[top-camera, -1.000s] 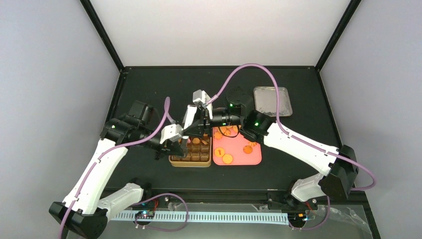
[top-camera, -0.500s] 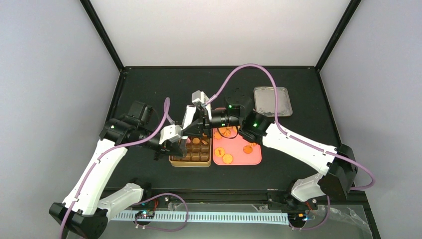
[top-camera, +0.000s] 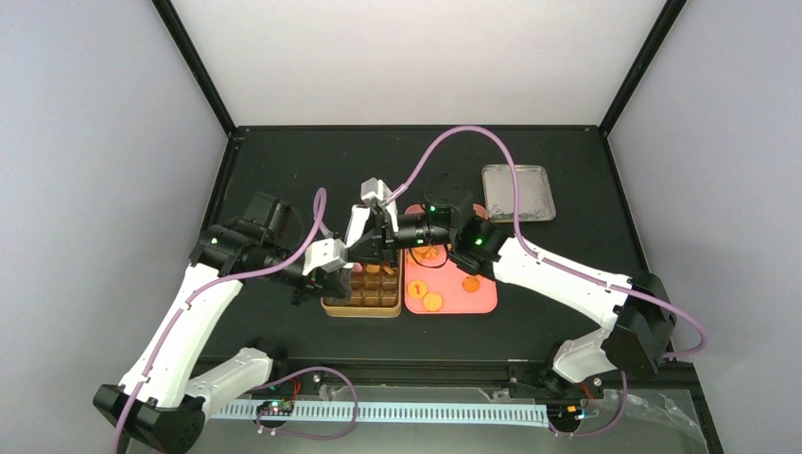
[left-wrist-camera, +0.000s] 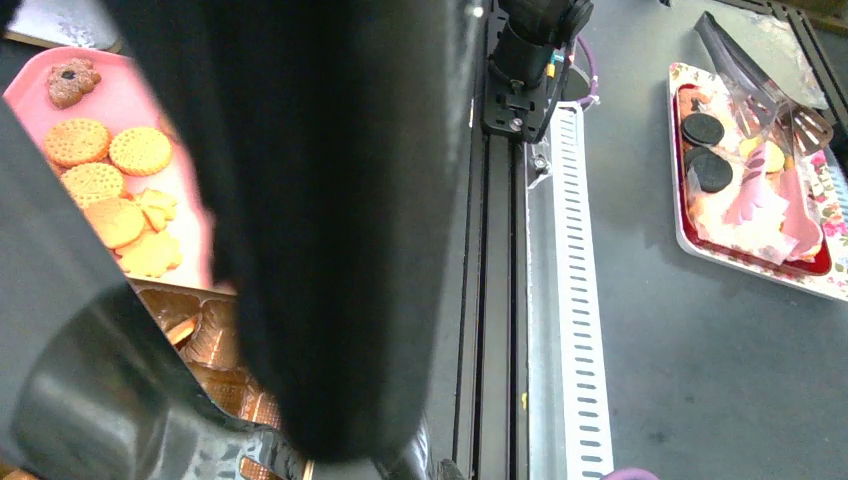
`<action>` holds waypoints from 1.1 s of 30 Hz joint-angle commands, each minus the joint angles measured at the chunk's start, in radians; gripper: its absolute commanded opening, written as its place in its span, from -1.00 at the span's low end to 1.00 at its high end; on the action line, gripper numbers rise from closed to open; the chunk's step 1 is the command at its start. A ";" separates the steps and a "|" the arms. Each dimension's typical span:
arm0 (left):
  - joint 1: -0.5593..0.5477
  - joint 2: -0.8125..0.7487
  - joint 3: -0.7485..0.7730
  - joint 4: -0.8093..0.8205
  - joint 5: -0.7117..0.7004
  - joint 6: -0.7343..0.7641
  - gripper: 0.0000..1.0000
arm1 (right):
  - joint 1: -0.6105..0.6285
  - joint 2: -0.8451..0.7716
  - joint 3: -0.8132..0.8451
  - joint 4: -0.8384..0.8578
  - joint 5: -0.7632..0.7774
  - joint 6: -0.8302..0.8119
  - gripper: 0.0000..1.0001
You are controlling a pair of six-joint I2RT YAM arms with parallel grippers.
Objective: Pack the cookies
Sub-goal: Pass from the left arm to the right
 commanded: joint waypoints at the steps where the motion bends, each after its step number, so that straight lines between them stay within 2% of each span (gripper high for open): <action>1: -0.004 -0.015 0.033 0.033 0.008 0.015 -0.90 | 0.011 -0.006 -0.022 0.025 0.006 0.003 -0.29; 8: -0.004 -0.010 0.035 0.036 -0.006 0.012 -0.90 | 0.011 -0.027 -0.046 0.043 0.007 0.016 -0.37; 12: -0.004 -0.010 0.035 0.057 -0.045 -0.012 -0.82 | 0.011 -0.062 -0.073 0.046 0.049 0.003 -0.45; 14: -0.004 -0.009 0.034 0.075 -0.086 -0.036 -0.65 | 0.011 -0.080 -0.087 0.032 0.085 -0.014 -0.47; 17: -0.004 -0.001 0.034 0.127 -0.213 -0.105 -0.05 | 0.011 -0.113 -0.100 -0.026 0.174 -0.058 -0.51; 19: -0.002 0.003 0.020 0.173 -0.322 -0.138 0.17 | 0.009 -0.143 -0.117 -0.065 0.260 -0.089 -0.52; 21: 0.014 0.011 0.014 0.197 -0.392 -0.157 0.26 | 0.007 -0.173 -0.140 -0.117 0.368 -0.121 -0.51; 25: 0.082 0.008 0.023 0.240 -0.429 -0.183 0.52 | -0.001 -0.247 -0.207 -0.174 0.588 -0.160 -0.52; 30: 0.217 0.025 0.038 0.313 -0.460 -0.221 0.65 | -0.013 -0.349 -0.320 -0.167 0.762 -0.152 -0.52; 33: 0.297 0.055 0.068 0.317 -0.438 -0.235 0.67 | -0.013 -0.389 -0.374 -0.168 0.807 -0.139 -0.52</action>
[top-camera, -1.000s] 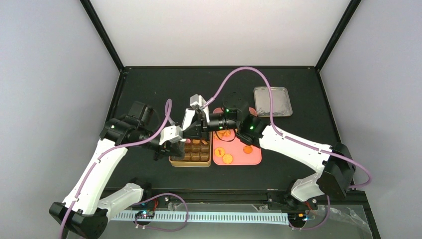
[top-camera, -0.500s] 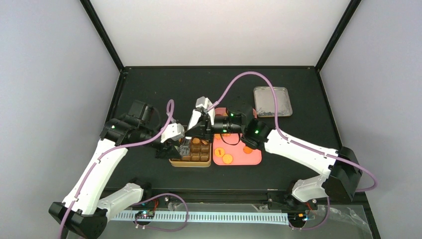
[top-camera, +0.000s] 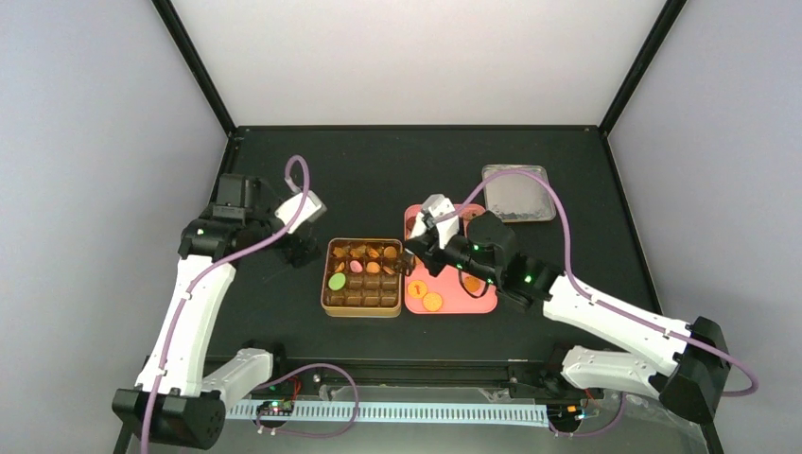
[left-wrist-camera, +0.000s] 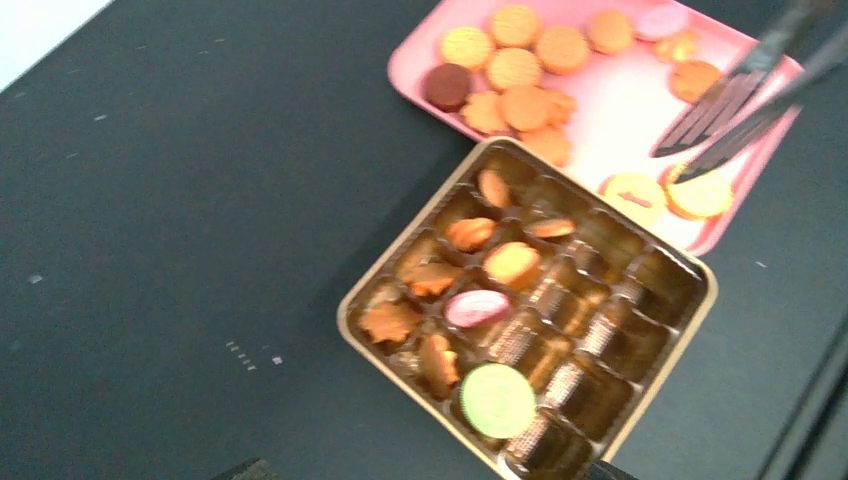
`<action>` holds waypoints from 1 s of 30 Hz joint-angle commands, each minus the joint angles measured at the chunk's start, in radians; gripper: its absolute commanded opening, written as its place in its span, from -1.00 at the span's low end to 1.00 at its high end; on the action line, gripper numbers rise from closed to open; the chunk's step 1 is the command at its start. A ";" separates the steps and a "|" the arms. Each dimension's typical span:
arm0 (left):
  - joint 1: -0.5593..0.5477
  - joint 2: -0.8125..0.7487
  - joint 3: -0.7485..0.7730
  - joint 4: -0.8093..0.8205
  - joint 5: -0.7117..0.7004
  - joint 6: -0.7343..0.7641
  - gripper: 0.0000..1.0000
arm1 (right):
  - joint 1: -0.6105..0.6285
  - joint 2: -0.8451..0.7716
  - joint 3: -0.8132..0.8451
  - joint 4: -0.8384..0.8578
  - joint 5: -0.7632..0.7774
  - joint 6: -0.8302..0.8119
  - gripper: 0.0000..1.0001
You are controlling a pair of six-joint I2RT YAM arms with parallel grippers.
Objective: Pack the cookies
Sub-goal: Pass from the left arm to the right, then pick up the fake cookies from the plate.
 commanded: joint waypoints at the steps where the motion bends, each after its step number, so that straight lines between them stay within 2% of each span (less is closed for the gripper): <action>1: 0.101 0.040 0.068 0.060 -0.020 -0.050 0.72 | -0.005 -0.061 -0.069 0.008 0.175 0.002 -0.52; 5: 0.155 0.054 0.074 0.087 -0.019 -0.063 0.97 | -0.012 -0.074 -0.123 0.051 0.259 0.010 -0.52; 13: 0.190 0.061 0.072 0.080 -0.008 -0.066 0.98 | -0.046 0.053 -0.103 0.180 0.383 -0.034 -0.52; 25: 0.204 0.056 0.074 0.064 0.011 -0.056 0.98 | -0.103 0.272 -0.031 0.374 0.384 -0.027 -0.53; 30: 0.207 0.062 0.075 0.064 0.014 -0.057 0.98 | -0.110 0.324 -0.026 0.416 0.372 -0.015 -0.43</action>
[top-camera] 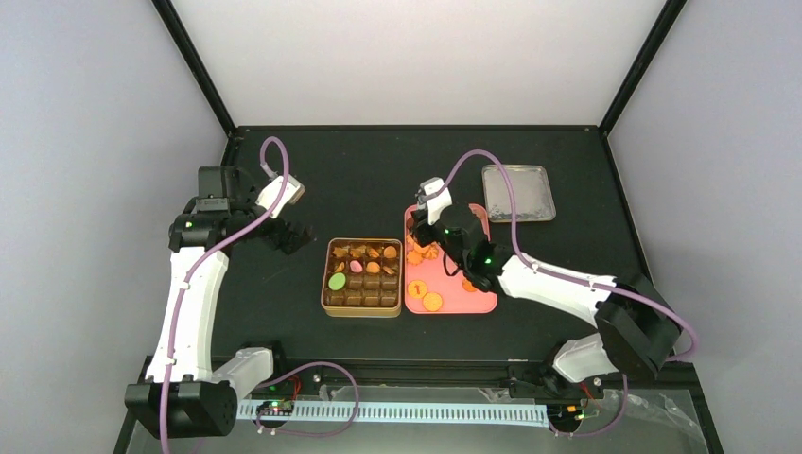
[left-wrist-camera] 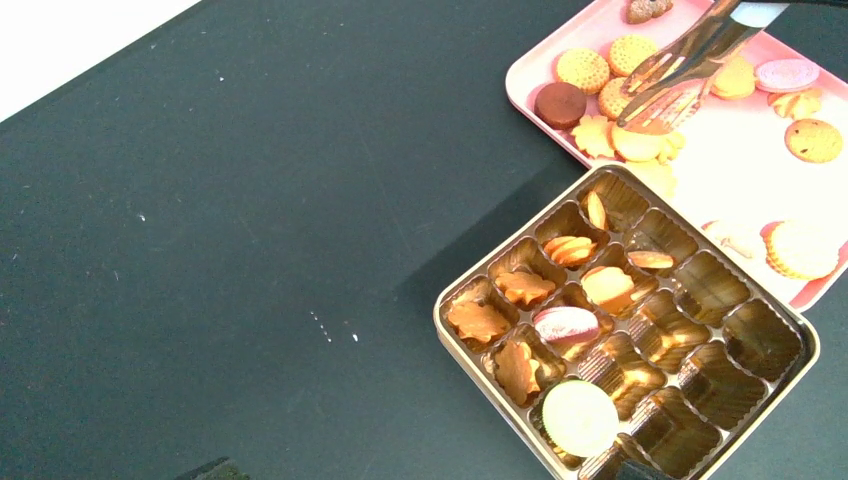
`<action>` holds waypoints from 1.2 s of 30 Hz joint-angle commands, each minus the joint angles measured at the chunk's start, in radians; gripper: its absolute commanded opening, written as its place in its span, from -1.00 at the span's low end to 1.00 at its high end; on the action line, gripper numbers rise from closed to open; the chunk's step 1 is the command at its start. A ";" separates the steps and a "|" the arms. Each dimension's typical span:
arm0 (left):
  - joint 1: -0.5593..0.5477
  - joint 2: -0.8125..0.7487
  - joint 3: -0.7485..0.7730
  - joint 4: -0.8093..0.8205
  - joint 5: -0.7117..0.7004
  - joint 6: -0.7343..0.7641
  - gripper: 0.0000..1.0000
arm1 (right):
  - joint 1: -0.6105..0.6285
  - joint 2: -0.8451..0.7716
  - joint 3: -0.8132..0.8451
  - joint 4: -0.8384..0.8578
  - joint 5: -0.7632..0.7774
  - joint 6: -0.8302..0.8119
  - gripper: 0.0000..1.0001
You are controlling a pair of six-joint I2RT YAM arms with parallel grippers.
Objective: Pack the cookies
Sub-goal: Pick up the fake cookies from the plate.
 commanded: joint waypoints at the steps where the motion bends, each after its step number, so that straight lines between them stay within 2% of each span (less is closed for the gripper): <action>1: 0.009 0.007 0.039 -0.004 0.017 -0.007 0.98 | -0.010 0.033 0.033 0.115 0.012 0.012 -0.41; 11: 0.012 0.007 0.037 -0.004 0.031 -0.006 0.98 | -0.009 0.047 -0.040 0.127 0.013 0.046 -0.30; 24: 0.014 0.006 0.035 -0.008 0.035 -0.001 0.98 | -0.010 0.062 -0.062 0.107 0.015 0.053 -0.31; 29: 0.014 0.005 0.037 -0.010 0.039 -0.001 0.98 | -0.009 0.049 -0.048 0.086 0.040 0.045 -0.53; 33: 0.013 0.004 0.037 -0.011 0.044 -0.003 0.98 | -0.010 0.025 -0.037 0.068 0.067 0.041 -0.92; 36: 0.014 0.005 0.037 -0.012 0.050 -0.005 0.98 | -0.009 0.017 -0.031 0.057 0.074 0.031 -0.98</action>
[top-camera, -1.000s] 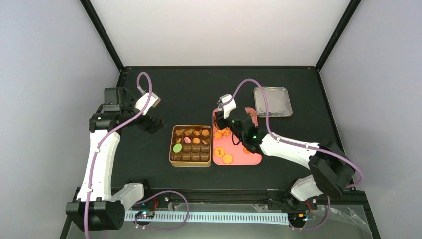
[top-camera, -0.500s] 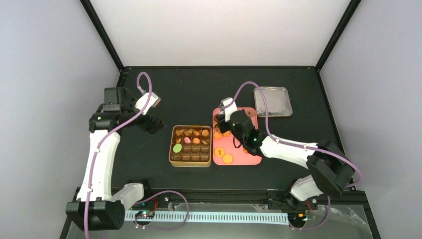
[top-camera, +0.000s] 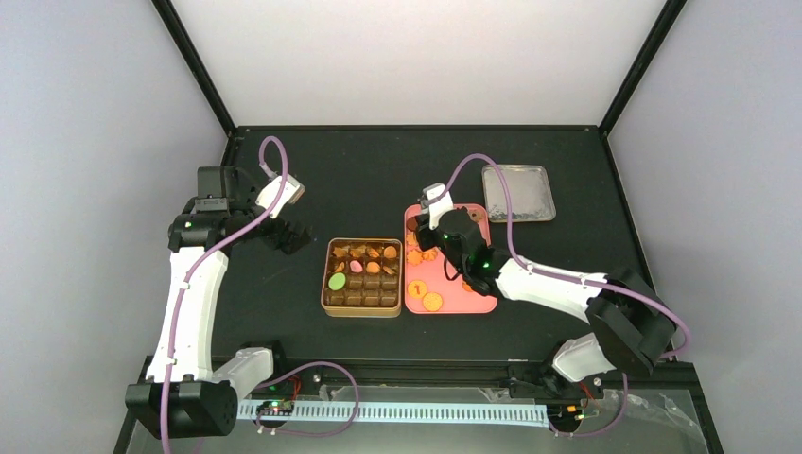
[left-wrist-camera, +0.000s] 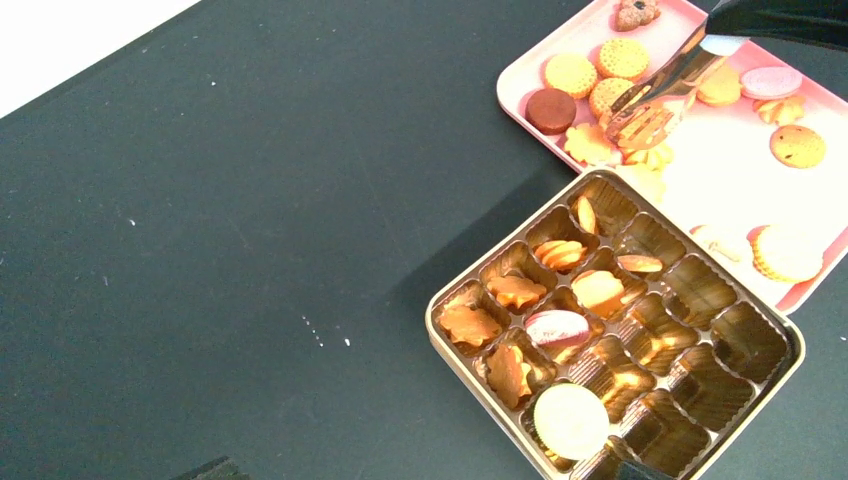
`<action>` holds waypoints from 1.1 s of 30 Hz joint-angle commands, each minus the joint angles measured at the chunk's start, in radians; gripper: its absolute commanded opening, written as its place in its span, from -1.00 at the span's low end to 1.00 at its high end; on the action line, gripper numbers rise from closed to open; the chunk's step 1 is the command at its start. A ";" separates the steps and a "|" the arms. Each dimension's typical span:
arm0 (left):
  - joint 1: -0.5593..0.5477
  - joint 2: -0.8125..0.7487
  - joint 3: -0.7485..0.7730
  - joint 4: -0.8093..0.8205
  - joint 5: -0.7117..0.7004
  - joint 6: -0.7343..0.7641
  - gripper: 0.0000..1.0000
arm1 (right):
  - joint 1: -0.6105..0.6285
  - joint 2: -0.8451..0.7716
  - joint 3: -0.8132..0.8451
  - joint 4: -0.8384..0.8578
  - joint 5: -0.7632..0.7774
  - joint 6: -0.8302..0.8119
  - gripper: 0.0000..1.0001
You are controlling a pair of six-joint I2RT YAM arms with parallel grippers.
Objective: Pack the cookies
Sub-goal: Pick up the fake cookies from the plate.
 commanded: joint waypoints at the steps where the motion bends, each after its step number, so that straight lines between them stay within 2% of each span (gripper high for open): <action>1: 0.006 0.005 0.036 -0.008 0.032 -0.007 0.98 | -0.005 -0.025 0.016 -0.015 0.045 -0.003 -0.98; 9: 0.006 0.004 0.036 -0.010 0.043 -0.009 0.98 | -0.009 -0.056 0.036 -0.030 0.072 -0.041 -0.98; 21: 0.007 0.005 0.038 -0.013 0.062 -0.012 0.97 | -0.070 -0.098 0.026 -0.050 -0.004 0.009 -0.98; 33: 0.007 0.005 0.041 -0.012 0.076 -0.012 0.97 | -0.085 -0.121 0.049 -0.085 0.007 -0.028 -0.98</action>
